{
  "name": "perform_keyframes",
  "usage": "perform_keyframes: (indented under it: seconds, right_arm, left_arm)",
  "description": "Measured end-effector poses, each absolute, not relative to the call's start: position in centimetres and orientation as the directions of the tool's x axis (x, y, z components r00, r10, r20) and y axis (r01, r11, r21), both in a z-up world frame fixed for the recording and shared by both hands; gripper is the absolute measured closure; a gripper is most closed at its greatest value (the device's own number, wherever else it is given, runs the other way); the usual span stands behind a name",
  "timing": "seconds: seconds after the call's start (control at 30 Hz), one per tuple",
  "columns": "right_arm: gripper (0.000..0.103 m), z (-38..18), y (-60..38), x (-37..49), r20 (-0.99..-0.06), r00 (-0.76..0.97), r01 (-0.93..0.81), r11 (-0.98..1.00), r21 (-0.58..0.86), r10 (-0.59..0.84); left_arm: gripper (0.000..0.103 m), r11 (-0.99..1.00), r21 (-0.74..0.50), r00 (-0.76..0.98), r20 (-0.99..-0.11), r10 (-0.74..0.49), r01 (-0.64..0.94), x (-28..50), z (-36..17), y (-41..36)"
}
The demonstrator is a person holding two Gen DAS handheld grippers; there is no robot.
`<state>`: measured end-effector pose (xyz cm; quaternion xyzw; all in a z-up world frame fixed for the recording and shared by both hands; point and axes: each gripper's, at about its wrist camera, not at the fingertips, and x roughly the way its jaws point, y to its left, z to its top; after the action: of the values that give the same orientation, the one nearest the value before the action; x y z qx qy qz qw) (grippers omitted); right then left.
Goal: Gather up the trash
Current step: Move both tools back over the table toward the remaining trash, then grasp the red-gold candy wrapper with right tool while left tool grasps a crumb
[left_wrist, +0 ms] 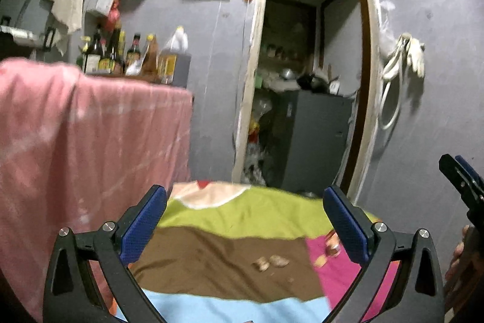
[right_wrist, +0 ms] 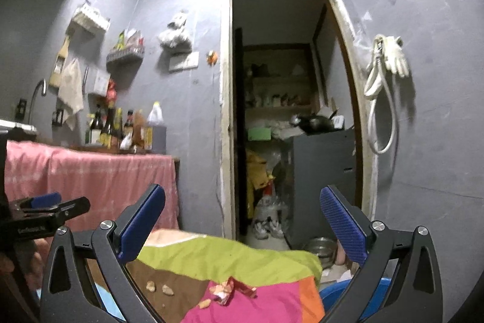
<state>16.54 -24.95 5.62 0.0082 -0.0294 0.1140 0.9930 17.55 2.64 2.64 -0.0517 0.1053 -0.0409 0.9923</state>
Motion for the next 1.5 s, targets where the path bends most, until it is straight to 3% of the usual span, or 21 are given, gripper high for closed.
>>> perform_keyframes:
  seconds: [0.47, 0.63, 0.73, 0.8, 0.97, 1.13, 1.17, 1.33, 1.4, 1.5]
  right_arm:
    - [0.0, -0.9, -24.7, 23.9, -0.253, 0.927, -0.285, 0.958, 0.007, 0.278]
    - [0.015, -2.7, -23.9, 26.5, -0.367, 0.87, -0.353, 0.936, 0.007, 0.33]
    - [0.016, -3.7, -23.3, 28.1, -0.434, 0.835, -0.379, 0.925, -0.006, 0.339]
    - [0.017, -4.2, -23.0, 29.1, -0.472, 0.81, -0.393, 0.92, 0.002, 0.347]
    - [0.017, -5.4, -22.6, 31.2, -0.568, 0.735, -0.425, 0.904, 0.04, 0.371]
    - [0.017, -6.0, -21.9, 32.9, -0.64, 0.669, -0.442, 0.894, 0.065, 0.377]
    - [0.017, -6.2, -21.9, 33.2, -0.653, 0.658, -0.444, 0.894, 0.067, 0.375]
    - [0.03, -6.9, -22.0, 34.2, -0.696, 0.603, -0.446, 0.888, 0.112, 0.391]
    - [0.039, -7.0, -22.1, 34.5, -0.701, 0.593, -0.442, 0.888, 0.128, 0.396]
    - [0.041, -7.1, -22.2, 34.7, -0.706, 0.583, -0.437, 0.887, 0.146, 0.404]
  left_arm:
    - [0.002, 0.985, -0.154, 0.875, -0.462, -0.145, 0.082, 24.1, -3.7, 2.7]
    - [0.004, 0.98, -0.16, 0.821, -0.539, -0.187, 0.118, 26.1, -5.0, 1.9]
    - [0.016, 0.968, -0.196, 0.785, -0.571, -0.241, 0.155, 27.1, -5.5, 1.8]
    - [0.033, 0.961, -0.216, 0.747, -0.608, -0.269, 0.171, 27.9, -6.2, 1.7]
    - [0.045, 0.953, -0.236, 0.686, -0.663, -0.3, 0.189, 29.3, -7.0, 1.3]
    - [0.051, 0.954, -0.222, 0.666, -0.684, -0.299, 0.201, 30.1, -7.4, 0.9]
    - [0.057, 0.958, -0.205, 0.66, -0.694, -0.287, 0.201, 30.3, -7.5, 0.7]
    - [0.074, 0.961, -0.189, 0.657, -0.701, -0.276, 0.202, 30.1, -7.7, 0.5]
    - [0.08, 0.962, -0.189, 0.659, -0.701, -0.273, 0.198, 30.1, -7.8, 0.5]
    - [0.083, 0.963, -0.187, 0.66, -0.701, -0.27, 0.196, 30.0, -7.8, 0.5]
